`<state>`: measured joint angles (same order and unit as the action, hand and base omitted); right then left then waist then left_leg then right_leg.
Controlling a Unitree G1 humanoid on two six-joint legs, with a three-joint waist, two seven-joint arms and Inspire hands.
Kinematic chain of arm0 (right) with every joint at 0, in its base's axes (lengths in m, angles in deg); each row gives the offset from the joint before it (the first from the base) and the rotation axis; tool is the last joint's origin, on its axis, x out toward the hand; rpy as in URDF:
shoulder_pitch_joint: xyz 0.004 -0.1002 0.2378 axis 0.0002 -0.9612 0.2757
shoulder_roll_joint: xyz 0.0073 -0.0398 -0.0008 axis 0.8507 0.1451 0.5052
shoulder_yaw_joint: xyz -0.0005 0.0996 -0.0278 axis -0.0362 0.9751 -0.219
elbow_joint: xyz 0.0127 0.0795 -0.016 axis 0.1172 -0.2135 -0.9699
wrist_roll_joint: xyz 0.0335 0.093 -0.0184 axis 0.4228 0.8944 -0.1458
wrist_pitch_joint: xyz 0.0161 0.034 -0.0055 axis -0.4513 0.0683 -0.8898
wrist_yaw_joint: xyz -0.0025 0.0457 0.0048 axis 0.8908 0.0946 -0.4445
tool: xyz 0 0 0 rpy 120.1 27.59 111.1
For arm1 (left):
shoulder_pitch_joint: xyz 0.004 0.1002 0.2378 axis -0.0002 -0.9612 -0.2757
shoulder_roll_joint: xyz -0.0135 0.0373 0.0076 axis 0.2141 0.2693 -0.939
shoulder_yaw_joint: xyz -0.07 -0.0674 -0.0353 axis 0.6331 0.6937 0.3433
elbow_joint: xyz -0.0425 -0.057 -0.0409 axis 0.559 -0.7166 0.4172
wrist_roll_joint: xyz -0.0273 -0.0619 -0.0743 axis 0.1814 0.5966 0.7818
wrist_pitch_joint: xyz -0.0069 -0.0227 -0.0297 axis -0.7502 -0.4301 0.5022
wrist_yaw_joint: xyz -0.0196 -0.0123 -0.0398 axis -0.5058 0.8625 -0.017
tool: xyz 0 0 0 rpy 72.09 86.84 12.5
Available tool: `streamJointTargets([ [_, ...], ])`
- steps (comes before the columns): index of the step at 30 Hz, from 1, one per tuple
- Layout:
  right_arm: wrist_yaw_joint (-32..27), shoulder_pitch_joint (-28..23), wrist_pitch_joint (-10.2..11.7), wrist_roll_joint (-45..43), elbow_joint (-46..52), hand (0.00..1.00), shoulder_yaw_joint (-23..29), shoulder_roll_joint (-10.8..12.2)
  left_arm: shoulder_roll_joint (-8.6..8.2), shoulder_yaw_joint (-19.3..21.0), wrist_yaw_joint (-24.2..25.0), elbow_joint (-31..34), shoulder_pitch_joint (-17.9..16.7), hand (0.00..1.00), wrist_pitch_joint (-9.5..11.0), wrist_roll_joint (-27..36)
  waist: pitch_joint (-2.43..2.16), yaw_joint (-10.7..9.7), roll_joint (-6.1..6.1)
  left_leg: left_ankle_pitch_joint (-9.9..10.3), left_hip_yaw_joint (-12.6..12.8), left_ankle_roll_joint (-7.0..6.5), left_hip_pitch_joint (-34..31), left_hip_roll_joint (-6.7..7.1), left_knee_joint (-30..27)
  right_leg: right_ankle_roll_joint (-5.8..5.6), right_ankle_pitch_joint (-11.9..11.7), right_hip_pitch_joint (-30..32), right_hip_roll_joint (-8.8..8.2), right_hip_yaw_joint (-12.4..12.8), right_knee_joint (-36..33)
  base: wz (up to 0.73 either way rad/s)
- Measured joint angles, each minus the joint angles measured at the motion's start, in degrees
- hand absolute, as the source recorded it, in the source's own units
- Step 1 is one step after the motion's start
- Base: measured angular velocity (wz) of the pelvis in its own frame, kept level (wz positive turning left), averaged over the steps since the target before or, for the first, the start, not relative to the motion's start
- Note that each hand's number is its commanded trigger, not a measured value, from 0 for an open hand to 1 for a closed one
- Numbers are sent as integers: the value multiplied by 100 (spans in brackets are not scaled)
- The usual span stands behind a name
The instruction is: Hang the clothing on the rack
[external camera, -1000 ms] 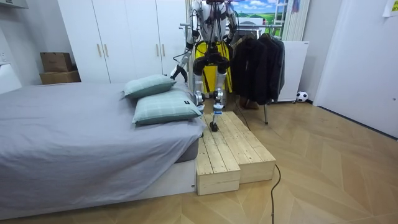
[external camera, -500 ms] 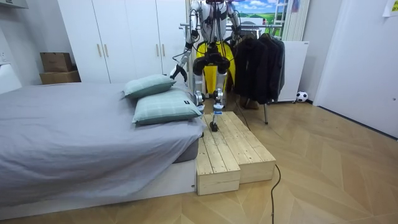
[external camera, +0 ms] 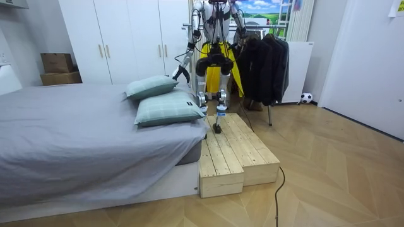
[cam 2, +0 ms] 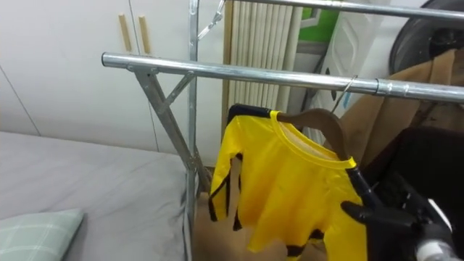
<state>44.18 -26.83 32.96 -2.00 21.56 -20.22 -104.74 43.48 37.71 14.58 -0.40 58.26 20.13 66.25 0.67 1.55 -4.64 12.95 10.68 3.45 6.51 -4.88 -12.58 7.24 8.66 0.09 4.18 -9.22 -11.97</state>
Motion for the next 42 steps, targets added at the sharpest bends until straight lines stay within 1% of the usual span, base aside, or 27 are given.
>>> streamJointTargets([
  [3,4,-107,1,-180,8,0,121,68,-11,53,1,15,0,0,-1,0,1,-24,13,0,31,0,-2,-7,-2,-2,-23,14,18,46,19,-7],
  [4,-3,-159,8,-195,72,0,125,87,-15,79,1,16,3,0,-1,0,3,-37,22,0,31,0,-10,-9,-2,2,-34,29,24,62,17,-8],
  [6,19,-231,17,-238,137,0,125,99,-17,86,1,15,8,0,0,0,-6,-63,33,0,31,0,-76,-8,-12,6,-41,98,24,82,-6,-6],
  [9,52,-328,25,-386,137,0,125,193,-18,97,1,15,16,0,0,0,-6,-93,45,0,49,0,-122,-8,-12,14,-49,195,24,113,-70,-7],
  [10,63,-447,59,-387,138,0,124,246,-18,100,0,15,17,0,2,0,-8,-102,54,0,52,0,-121,-8,-14,14,-50,197,26,114,-71,0],
  [14,60,-817,65,-593,144,0,124,481,-18,99,0,13,16,0,20,0,-13,-118,94,0,140,0,-129,-19,-13,6,-58,232,40,184,-90,-9],
  [15,60,-854,64,-641,144,0,121,497,-18,99,0,12,16,0,26,1,-17,-118,101,0,156,0,-134,-20,-12,5,-62,233,43,198,-93,-15],
  [19,23,-975,89,-850,268,0,118,703,-23,103,-12,11,29,0,76,12,-15,-139,125,-2,260,-1,-174,-23,-17,12,-94,322,63,309,-154,-14],
  [20,24,-1072,204,-849,295,0,110,792,-27,85,-58,-61,51,0,141,99,-8,-140,144,-2,261,-1,-148,-25,-18,10,-96,301,67,312,-147,-6],
  [21,25,-1109,239,-849,294,0,109,850,-30,72,-86,-114,67,0,173,163,-6,-141,146,-2,262,-1,-128,-25,-17,9,-95,296,67,314,-148,0],
  [23,48,-1272,250,-853,304,0,105,1047,-39,-17,-113,-191,88,0,196,360,1,-141,178,-1,284,-2,-95,-24,-12,-38,-67,295,70,341,-162,-5],
  [25,65,-1382,250,-854,304,0,105,1164,-49,-71,-113,-186,88,0,197,506,-2,-147,208,0,307,-3,-101,-23,-4,-51,-69,288,70,360,-169,-6],
  [26,74,-1439,272,-852,206,0,104,1242,-60,-75,-113,-189,86,0,197,514,-4,-156,222,1,311,-3,-93,-22,-7,-35,-84,268,70,362,-171,-3],
  [27,88,-1448,298,-847,75,0,99,1272,-64,-73,-113,-192,86,0,197,516,-2,-157,227,1,310,-4,-94,-21,-3,-33,-85,264,69,364,-173,0],
  [29,123,-1501,304,-854,-393,0,101,1408,-65,-73,-111,-212,90,0,207,516,4,-156,241,7,312,-11,-108,-22,30,-59,-69,299,70,372,-176,0],
  [31,148,-1584,312,-860,-644,0,101,1481,-66,-71,-100,-317,100,0,282,516,-6,-158,254,10,330,-15,-125,-19,73,-67,-73,305,76,391,-173,-5],
  [32,196,-1642,323,-850,-885,0,101,1510,-67,-71,-85,-389,114,0,323,518,1,-163,282,12,337,-15,-123,-21,80,-61,-82,303,78,393,-163,-4],
  [33,229,-1669,327,-841,-1016,0,101,1523,-67,-71,-72,-427,119,0,343,527,-6,-163,286,13,339,-16,-122,-21,80,-56,-85,302,78,393,-162,0],
  [34,252,-1754,327,-837,-1207,0,81,1549,-78,-91,-42,-464,120,0,386,689,-24,-167,271,13,339,-17,-117,-20,86,-46,-90,302,79,393,-162,0],
  [36,272,-1890,334,-816,-1399,0,-23,1561,-109,-174,53,-549,123,0,439,1031,-24,-184,304,14,344,-18,-110,-20,88,-45,-90,290,79,397,-151,0],
  [38,320,-1957,341,-812,-1813,0,-25,1623,-150,-229,235,-722,123,0,450,1434,-55,-262,365,19,342,-28,-76,-18,90,-37,-95,238,80,403,-113,0],
  [39,325,-1956,342,-814,-1898,0,-25,1646,-150,-233,302,-751,124,0,450,1516,-57,-292,367,20,341,-29,-75,-18,90,-52,-93,231,81,403,-89,0],
  [40,336,-1979,343,-815,-1983,0,-25,1697,-151,-232,403,-756,139,0,450,1670,-52,-325,412,20,345,-30,-79,-20,85,-68,-101,231,86,408,-58,0],
  [41,410,-1969,344,-816,-2130,0,-27,1732,-151,-246,486,-778,167,0,450,1880,-49,-354,392,20,348,-32,-78,-15,83,-71,-102,237,86,411,-60,0],
  [42,440,-1971,344,-816,-2190,0,-35,1744,-151,-258,543,-799,184,0,450,1996,-39,-356,399,20,347,-32,-74,-12,83,-72,-103,241,85,414,-61,0],
])
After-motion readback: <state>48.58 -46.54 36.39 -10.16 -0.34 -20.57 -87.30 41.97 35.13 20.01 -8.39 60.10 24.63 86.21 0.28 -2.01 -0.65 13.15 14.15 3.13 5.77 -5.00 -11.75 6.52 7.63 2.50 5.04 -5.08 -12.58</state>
